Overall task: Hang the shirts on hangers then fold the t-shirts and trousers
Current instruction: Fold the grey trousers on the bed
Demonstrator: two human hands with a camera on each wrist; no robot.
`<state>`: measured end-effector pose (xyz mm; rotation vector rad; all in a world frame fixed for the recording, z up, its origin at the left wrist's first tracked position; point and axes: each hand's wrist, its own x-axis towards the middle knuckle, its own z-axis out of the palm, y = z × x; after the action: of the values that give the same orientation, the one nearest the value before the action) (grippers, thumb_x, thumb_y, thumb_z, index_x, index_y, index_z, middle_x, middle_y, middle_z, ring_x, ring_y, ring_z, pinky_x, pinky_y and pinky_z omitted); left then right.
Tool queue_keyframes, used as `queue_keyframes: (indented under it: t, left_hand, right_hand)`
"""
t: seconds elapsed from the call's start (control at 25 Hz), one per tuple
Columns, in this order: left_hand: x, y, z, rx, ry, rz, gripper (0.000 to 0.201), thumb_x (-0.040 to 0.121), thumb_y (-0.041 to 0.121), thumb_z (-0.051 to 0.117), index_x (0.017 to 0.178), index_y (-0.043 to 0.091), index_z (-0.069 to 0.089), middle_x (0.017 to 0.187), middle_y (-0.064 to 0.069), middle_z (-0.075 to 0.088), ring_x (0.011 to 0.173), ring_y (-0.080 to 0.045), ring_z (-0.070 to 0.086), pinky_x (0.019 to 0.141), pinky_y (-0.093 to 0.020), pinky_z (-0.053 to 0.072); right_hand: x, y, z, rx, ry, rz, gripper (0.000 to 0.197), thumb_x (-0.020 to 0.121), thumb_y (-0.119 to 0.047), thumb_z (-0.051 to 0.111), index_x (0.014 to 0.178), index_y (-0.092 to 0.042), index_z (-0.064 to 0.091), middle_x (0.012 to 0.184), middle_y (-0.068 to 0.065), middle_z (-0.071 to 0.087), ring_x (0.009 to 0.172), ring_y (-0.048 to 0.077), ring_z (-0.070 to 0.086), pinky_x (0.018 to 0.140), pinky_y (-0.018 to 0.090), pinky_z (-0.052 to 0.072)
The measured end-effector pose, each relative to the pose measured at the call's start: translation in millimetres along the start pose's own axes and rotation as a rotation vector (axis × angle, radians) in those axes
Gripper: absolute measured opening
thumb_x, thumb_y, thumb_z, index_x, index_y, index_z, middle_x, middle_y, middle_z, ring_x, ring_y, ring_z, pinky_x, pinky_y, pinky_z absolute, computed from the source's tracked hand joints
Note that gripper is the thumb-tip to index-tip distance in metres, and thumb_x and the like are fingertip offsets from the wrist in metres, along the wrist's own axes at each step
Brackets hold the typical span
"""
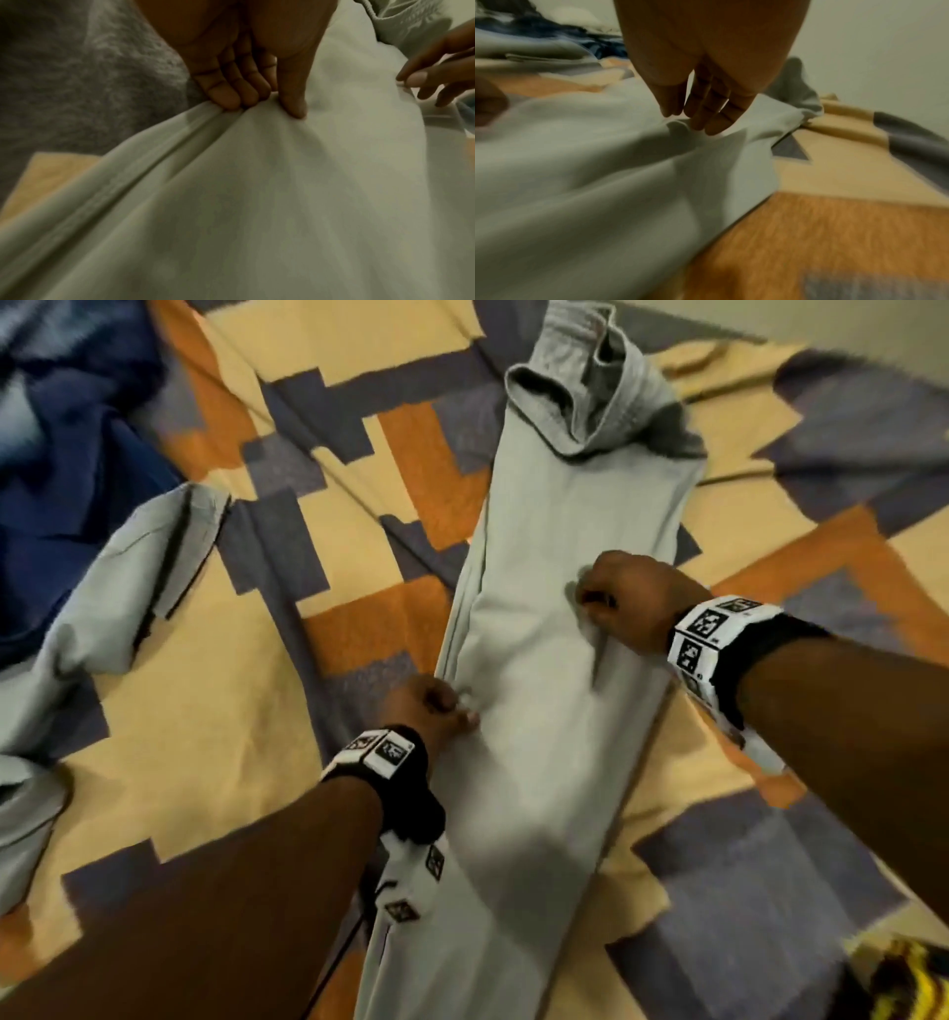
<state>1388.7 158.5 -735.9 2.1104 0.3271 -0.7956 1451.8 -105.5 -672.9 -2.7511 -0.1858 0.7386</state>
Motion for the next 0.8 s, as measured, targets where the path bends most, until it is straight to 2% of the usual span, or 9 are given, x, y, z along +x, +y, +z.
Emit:
queue_keyframes:
  t: [0.16, 0.28, 0.36, 0.44, 0.48, 0.56, 0.64, 0.72, 0.8]
  left_hand:
    - [5, -10, -5, 0.009, -0.093, 0.007, 0.036, 0.065, 0.02, 0.087, 0.064, 0.02, 0.051, 0.059, 0.006, 0.051, 0.056, -0.009, 0.046, 0.052, -0.016, 0.037]
    - [1, -17, -1, -0.093, -0.09, -0.035, 0.039, 0.062, 0.018, 0.088, 0.066, 0.016, 0.049, 0.059, 0.004, 0.048, 0.054, -0.009, 0.043, 0.049, -0.012, 0.036]
    - [6, -20, -2, -0.15, -0.089, -0.058, 0.039, 0.061, 0.018, 0.089, 0.065, 0.014, 0.05, 0.059, 0.003, 0.046, 0.054, -0.01, 0.042, 0.049, -0.011, 0.036]
    - [8, -18, -8, -0.182, -0.126, -0.07, 0.038, 0.058, 0.021, 0.09, 0.064, 0.014, 0.054, 0.058, 0.003, 0.048, 0.054, -0.009, 0.044, 0.051, -0.013, 0.036]
    - [8, -16, -11, -0.174, -0.156, -0.069, 0.038, 0.057, 0.025, 0.091, 0.063, 0.015, 0.055, 0.057, 0.004, 0.051, 0.055, -0.009, 0.046, 0.053, -0.015, 0.039]
    - [6, -9, -18, -0.114, -0.186, -0.055, 0.035, 0.058, 0.029, 0.09, 0.062, 0.017, 0.057, 0.057, 0.005, 0.057, 0.057, -0.01, 0.053, 0.057, -0.023, 0.046]
    - [7, 1, -21, -0.036, -0.156, 0.006, 0.028, 0.065, 0.028, 0.086, 0.063, 0.02, 0.06, 0.062, 0.005, 0.06, 0.061, -0.01, 0.056, 0.066, -0.026, 0.051]
    - [9, 12, -24, 0.03, -0.12, 0.095, 0.022, 0.069, 0.027, 0.083, 0.07, 0.023, 0.062, 0.067, 0.009, 0.059, 0.063, -0.002, 0.053, 0.063, -0.012, 0.045]
    - [16, 20, -26, -0.092, -0.129, 0.017, 0.019, 0.069, 0.021, 0.084, 0.072, 0.019, 0.065, 0.063, 0.007, 0.06, 0.053, -0.003, 0.053, 0.052, -0.009, 0.041]
  right_hand:
    - [69, -5, -43, -0.017, 0.245, -0.01, 0.043, 0.092, -0.011, 0.049, 0.134, -0.022, 0.05, 0.143, 0.012, 0.035, 0.109, 0.042, 0.055, 0.089, 0.047, 0.048]
    - [111, -2, -66, -0.189, 0.154, 0.103, 0.077, 0.088, -0.01, 0.053, 0.151, -0.034, 0.016, 0.157, 0.013, 0.012, 0.115, 0.047, 0.052, 0.093, 0.051, 0.046]
    - [131, 20, -83, -0.265, 0.095, 0.209, 0.086, 0.087, -0.017, 0.061, 0.153, -0.023, 0.006, 0.15, 0.025, 0.025, 0.114, 0.048, 0.052, 0.095, 0.05, 0.044]
    - [141, 51, -109, -0.242, 0.14, 0.34, 0.075, 0.088, -0.021, 0.063, 0.148, -0.006, 0.021, 0.136, 0.033, 0.042, 0.117, 0.049, 0.05, 0.096, 0.051, 0.044]
    - [143, 63, -121, -0.24, 0.166, 0.414, 0.07, 0.089, -0.025, 0.062, 0.145, -0.003, 0.026, 0.133, 0.035, 0.043, 0.117, 0.05, 0.048, 0.096, 0.052, 0.043]
    - [146, 74, -137, -0.266, 0.158, 0.504, 0.079, 0.086, -0.034, 0.068, 0.146, -0.008, 0.024, 0.132, 0.034, 0.043, 0.115, 0.052, 0.048, 0.092, 0.053, 0.044]
    - [153, 66, -140, -0.259, 0.148, 0.458, 0.088, 0.082, -0.04, 0.071, 0.149, -0.014, 0.02, 0.132, 0.029, 0.045, 0.108, 0.048, 0.055, 0.083, 0.051, 0.047]
    - [164, 52, -134, -0.057, 0.168, 0.374, 0.089, 0.083, -0.036, 0.073, 0.151, -0.023, 0.018, 0.136, 0.023, 0.047, 0.087, 0.041, 0.063, 0.065, 0.047, 0.056]
    - [175, 42, -130, 0.257, 0.203, 0.367, 0.086, 0.085, -0.021, 0.073, 0.151, -0.025, 0.017, 0.128, 0.025, 0.052, 0.068, 0.036, 0.063, 0.059, 0.048, 0.057]
